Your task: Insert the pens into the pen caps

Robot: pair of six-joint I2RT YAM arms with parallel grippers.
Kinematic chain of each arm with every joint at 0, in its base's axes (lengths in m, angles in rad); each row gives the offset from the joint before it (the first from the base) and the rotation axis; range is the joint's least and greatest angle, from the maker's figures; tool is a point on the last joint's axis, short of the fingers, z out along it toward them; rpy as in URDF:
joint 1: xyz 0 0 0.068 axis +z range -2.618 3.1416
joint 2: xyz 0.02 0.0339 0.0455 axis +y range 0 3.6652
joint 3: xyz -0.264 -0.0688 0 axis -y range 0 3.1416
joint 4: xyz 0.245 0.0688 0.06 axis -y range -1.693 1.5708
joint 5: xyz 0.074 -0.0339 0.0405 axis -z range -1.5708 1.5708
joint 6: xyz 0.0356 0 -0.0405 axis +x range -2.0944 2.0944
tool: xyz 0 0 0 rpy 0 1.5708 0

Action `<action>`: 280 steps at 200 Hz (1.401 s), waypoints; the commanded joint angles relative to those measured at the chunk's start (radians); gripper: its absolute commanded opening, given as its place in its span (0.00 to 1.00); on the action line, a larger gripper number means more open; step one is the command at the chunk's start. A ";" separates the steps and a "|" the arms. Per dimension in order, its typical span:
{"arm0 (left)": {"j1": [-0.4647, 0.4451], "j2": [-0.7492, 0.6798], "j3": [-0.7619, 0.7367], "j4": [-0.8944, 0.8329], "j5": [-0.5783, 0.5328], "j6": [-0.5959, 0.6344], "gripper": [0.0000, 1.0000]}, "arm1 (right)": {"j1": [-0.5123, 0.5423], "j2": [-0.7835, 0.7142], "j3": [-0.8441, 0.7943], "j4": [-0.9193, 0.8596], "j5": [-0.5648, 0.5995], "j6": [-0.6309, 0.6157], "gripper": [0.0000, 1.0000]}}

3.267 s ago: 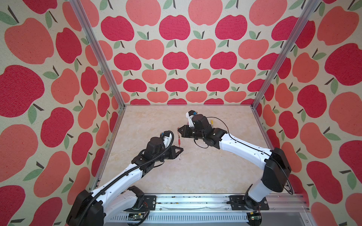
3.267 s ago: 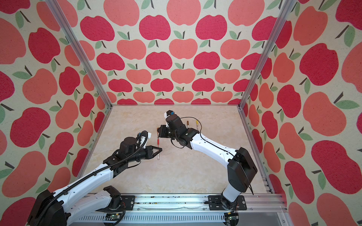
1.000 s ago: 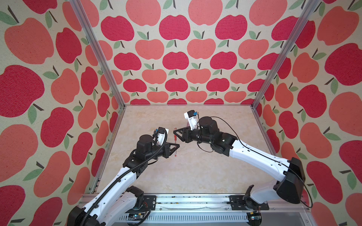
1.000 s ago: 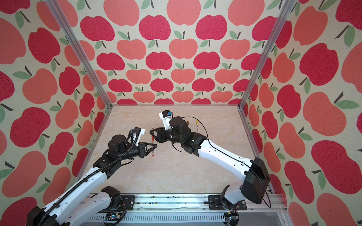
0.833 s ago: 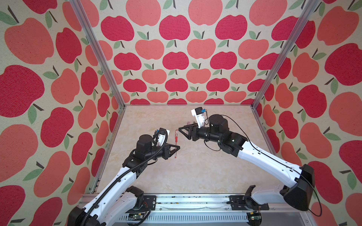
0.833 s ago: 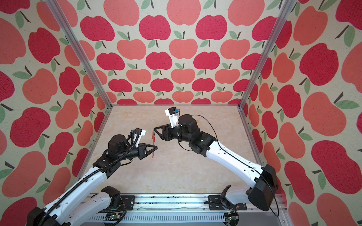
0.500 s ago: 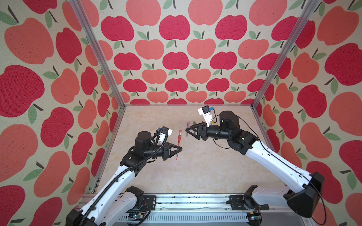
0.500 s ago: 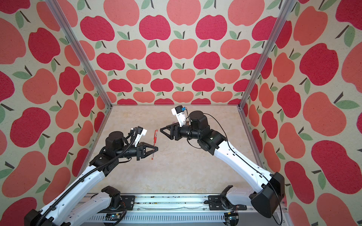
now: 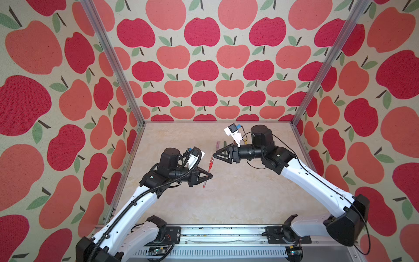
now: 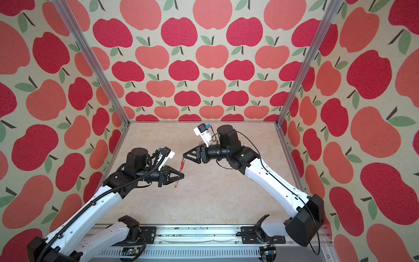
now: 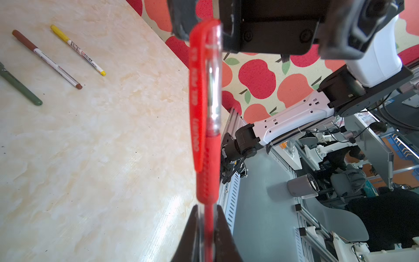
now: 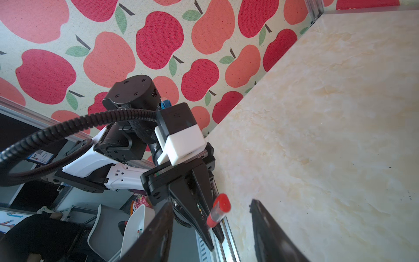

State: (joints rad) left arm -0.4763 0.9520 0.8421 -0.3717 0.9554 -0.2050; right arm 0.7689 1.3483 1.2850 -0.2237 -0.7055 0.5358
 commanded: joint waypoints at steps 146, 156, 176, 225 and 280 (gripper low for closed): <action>-0.022 0.013 0.069 -0.100 -0.149 0.119 0.00 | 0.075 0.092 0.129 -0.181 0.060 -0.117 0.28; -0.023 0.012 0.069 -0.099 -0.152 0.119 0.00 | 0.075 0.092 0.129 -0.180 0.063 -0.117 0.26; -0.023 0.012 0.069 -0.095 -0.152 0.118 0.00 | 0.076 0.092 0.130 -0.177 0.066 -0.115 0.21; -0.023 0.006 0.059 -0.064 -0.162 0.102 0.00 | 0.078 0.095 0.128 -0.177 0.070 -0.113 0.13; -0.025 -0.026 0.040 0.079 -0.192 0.059 0.00 | 0.089 0.110 0.120 -0.172 0.049 -0.105 0.10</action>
State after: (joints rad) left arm -0.4999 0.9489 0.8787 -0.4259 0.7906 -0.1150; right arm 0.8333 1.4406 1.3933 -0.3748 -0.6239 0.4389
